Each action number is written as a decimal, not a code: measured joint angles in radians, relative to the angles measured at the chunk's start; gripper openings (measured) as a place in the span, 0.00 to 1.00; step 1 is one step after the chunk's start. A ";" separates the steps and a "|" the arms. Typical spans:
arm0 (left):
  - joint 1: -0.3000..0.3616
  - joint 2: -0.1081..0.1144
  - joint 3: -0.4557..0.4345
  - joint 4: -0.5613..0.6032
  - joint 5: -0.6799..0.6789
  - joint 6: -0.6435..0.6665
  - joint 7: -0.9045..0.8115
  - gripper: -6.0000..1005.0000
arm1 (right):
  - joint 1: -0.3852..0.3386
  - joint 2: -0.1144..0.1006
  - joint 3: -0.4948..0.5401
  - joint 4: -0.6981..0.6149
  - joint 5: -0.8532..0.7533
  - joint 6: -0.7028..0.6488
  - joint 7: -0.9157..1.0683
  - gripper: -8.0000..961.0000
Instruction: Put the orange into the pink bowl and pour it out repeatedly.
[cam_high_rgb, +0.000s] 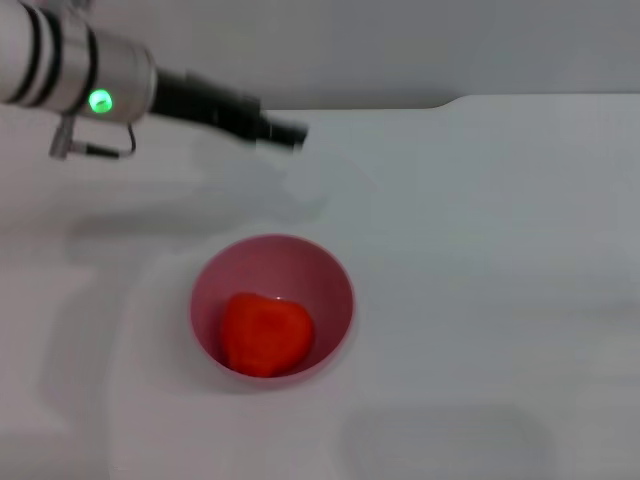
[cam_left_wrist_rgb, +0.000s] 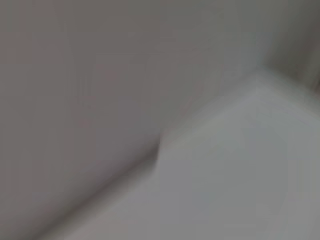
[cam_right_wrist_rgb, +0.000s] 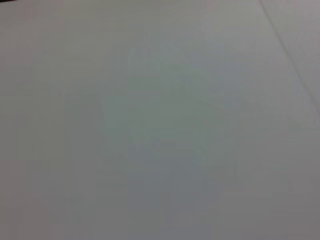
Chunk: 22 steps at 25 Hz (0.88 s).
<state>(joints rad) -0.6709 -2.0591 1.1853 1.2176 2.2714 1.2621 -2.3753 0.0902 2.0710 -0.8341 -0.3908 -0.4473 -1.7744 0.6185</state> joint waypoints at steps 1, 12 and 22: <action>0.025 0.000 -0.010 0.017 -0.096 -0.047 0.044 0.68 | 0.004 0.000 0.000 0.001 -0.002 0.000 0.000 0.61; 0.262 -0.006 0.004 -0.203 -1.313 -0.130 0.972 0.79 | 0.061 -0.002 0.000 0.046 -0.064 0.020 -0.001 0.61; 0.323 -0.014 0.191 -0.675 -2.055 0.060 1.916 0.78 | 0.079 -0.002 0.008 0.046 -0.088 0.113 -0.034 0.61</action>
<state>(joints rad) -0.3478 -2.0726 1.3762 0.5422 0.2159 1.3217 -0.4596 0.1692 2.0693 -0.8259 -0.3447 -0.5352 -1.6614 0.5848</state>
